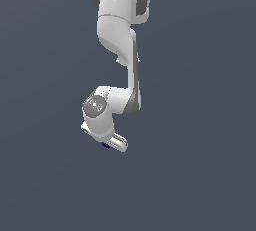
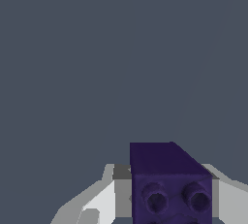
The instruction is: Pick up the object and move it to a goal position.
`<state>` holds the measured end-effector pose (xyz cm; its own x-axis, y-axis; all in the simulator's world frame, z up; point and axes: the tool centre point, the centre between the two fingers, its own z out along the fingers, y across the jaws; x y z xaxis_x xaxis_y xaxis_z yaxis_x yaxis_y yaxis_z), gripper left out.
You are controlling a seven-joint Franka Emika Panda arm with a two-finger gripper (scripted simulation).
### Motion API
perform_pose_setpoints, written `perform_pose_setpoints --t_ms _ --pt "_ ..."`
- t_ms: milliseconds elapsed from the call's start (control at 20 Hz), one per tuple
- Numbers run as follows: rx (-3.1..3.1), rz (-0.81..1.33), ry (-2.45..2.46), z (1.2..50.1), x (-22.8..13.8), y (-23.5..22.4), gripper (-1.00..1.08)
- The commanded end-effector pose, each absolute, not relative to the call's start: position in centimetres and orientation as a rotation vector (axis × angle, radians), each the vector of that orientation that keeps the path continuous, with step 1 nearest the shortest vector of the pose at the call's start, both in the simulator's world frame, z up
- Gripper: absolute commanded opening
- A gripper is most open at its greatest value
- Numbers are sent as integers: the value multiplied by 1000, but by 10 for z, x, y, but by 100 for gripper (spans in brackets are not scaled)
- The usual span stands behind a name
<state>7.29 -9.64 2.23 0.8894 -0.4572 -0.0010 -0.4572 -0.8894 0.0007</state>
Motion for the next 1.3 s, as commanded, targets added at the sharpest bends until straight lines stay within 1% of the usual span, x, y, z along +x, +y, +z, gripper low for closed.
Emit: perform_pose_setpoints --t_ms 0,150,350,1000,1250 --pt "3054 -1 -737 25 74 -90 -100" --pt "3054 -1 -737 32 75 -76 -100" --pt "3054 -1 -737 46 77 -44 -100" --pt "3053 0 -738 112 90 101 -100" --pt "3053 0 -738 135 96 150 -100"
